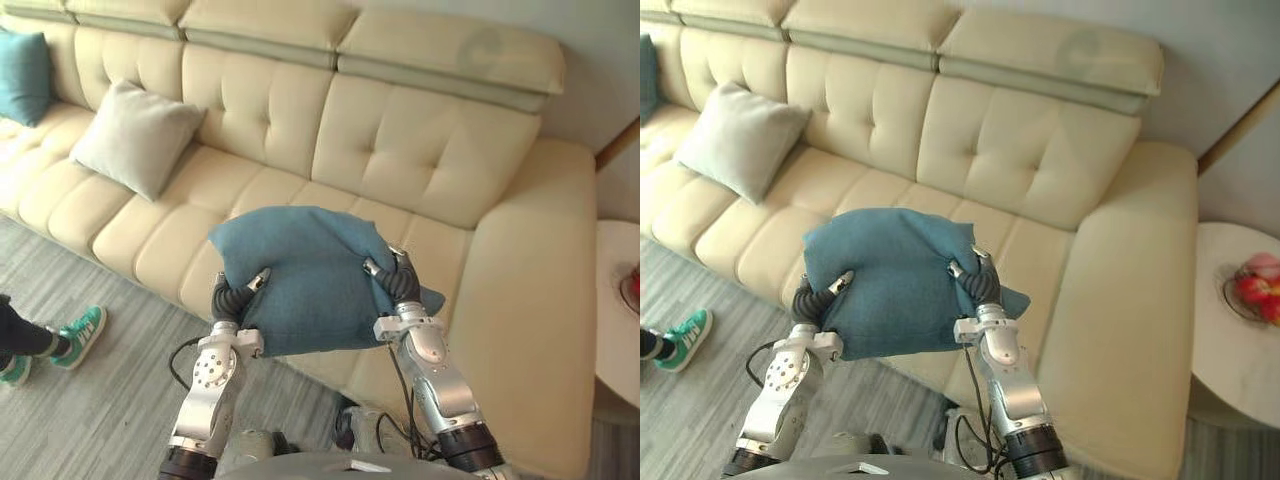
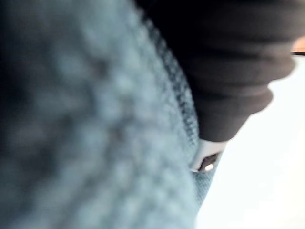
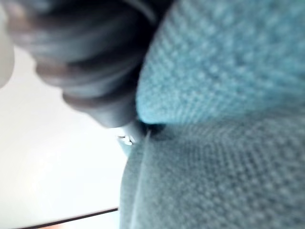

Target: Pick up cushions and gather them together orderly.

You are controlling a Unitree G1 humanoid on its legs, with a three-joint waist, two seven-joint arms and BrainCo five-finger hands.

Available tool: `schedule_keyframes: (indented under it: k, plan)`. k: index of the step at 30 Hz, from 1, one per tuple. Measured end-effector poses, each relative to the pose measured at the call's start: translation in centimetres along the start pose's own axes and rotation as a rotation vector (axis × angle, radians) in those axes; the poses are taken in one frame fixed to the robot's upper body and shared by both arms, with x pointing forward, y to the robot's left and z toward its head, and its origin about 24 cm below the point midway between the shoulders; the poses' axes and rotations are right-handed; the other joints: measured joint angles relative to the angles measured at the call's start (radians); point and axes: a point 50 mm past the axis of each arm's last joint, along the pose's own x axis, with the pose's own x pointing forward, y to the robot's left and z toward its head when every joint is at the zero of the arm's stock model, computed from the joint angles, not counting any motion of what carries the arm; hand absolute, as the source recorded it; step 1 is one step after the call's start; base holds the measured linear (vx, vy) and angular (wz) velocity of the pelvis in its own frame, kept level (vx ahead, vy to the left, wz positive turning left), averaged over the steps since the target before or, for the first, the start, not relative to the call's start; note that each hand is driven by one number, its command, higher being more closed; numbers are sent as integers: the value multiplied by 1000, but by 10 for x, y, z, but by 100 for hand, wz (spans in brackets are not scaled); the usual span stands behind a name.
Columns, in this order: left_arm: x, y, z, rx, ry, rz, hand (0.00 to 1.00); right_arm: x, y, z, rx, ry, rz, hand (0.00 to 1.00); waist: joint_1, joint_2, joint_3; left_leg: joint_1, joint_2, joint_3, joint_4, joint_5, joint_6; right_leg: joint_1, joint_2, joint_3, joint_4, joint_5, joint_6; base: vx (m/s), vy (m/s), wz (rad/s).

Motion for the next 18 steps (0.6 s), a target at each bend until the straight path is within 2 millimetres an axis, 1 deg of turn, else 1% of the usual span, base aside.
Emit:
schedule_keyframes:
  k: [1,2,3,4,5,6,7,8,9,10,11,13,14,15,16,17,18]
  plan:
    - [0,-1,2,-9,-7,-9,100,-3,-1,6,6,-25,-4,100,9,3,-2,-23,32,-4,23,-22,9,28,0,24,-20,-6,10,287,71,-45]
    - [0,-2,3,-12,-14,-12,100,-4,-1,9,9,-39,-5,100,11,4,-2,-37,47,-10,18,-37,8,36,0,39,-29,-8,12,264,177,-78]
    - [0,-6,7,-19,-30,-28,100,-4,-3,17,15,-73,-20,100,23,3,-1,-61,70,-37,-73,-67,8,41,-6,96,-37,-10,22,183,205,-76]
    - [0,-8,8,-22,-34,-35,100,-4,-4,19,16,-81,-26,100,25,2,0,-62,70,-50,-120,-68,9,42,-12,116,-36,-12,38,189,306,-99]
    - [-1,-11,9,-26,-40,-45,100,-4,-5,22,17,-94,-38,100,27,2,0,-62,67,-100,-242,-67,9,41,-20,164,-33,-16,73,126,338,-102]
    - [-1,-12,9,-35,-38,-45,100,-5,-6,21,17,-91,-43,100,31,3,0,-37,55,-189,-405,-45,-11,38,-23,222,-20,-21,109,115,368,-114]
    - [-1,-13,8,-37,-37,-45,100,-6,-6,20,16,-87,-45,100,37,9,-1,-9,50,-240,-486,-19,-18,33,-21,246,-11,-26,126,107,431,-134]
    - [-2,-13,7,-42,-33,-43,100,-7,-7,19,14,-83,-46,100,48,32,2,23,49,-320,-564,106,-111,16,3,302,5,-44,157,133,482,-126]
    - [-4,-9,5,-25,-20,-36,100,-12,-4,12,47,-51,-64,100,42,1,2,34,12,-314,-533,72,-112,7,-20,367,5,-32,167,157,514,-138]
    - [-5,-7,7,-21,-28,-34,100,-14,0,10,70,-41,-69,100,40,-34,4,8,-39,-344,-467,49,-100,-17,-60,425,0,-16,185,122,367,-98]
    - [-6,-7,6,-21,-23,-30,100,-15,0,9,71,-39,-70,100,42,-39,2,1,-45,-344,-452,38,-92,-23,-69,444,-9,-4,188,54,213,-82]
    - [-12,-2,2,-21,-5,-14,100,-15,3,8,61,-27,-55,100,46,-40,2,5,-51,-283,-441,-1,-58,-43,-73,486,-46,63,190,-41,291,-90]
    - [-16,1,-2,-18,11,-1,100,-15,6,7,49,-18,-48,100,54,-47,1,17,-53,-243,-443,-21,-45,-55,-73,517,-61,89,197,-79,290,-94]
    - [-17,2,-4,-17,18,3,100,-15,7,7,43,-17,-45,100,57,-49,0,19,-53,-226,-441,-27,-40,-62,-73,532,-64,95,197,-116,166,-109]
    - [-21,6,-6,-12,31,12,100,-15,10,6,35,-15,-35,100,63,-60,-6,19,-55,-179,-436,-47,-34,-88,-74,584,-72,95,197,-106,93,-104]
    - [-22,8,-7,-6,35,17,100,-15,12,6,31,-16,-29,100,68,-68,-8,16,-54,-143,-428,-58,-35,-109,-74,618,-81,91,195,-124,79,-121]
    - [-22,9,-7,0,36,16,100,-15,12,5,27,-13,-28,100,64,-72,-7,13,-55,-113,-425,-70,-33,-127,-74,653,-95,89,195,-91,37,-84]
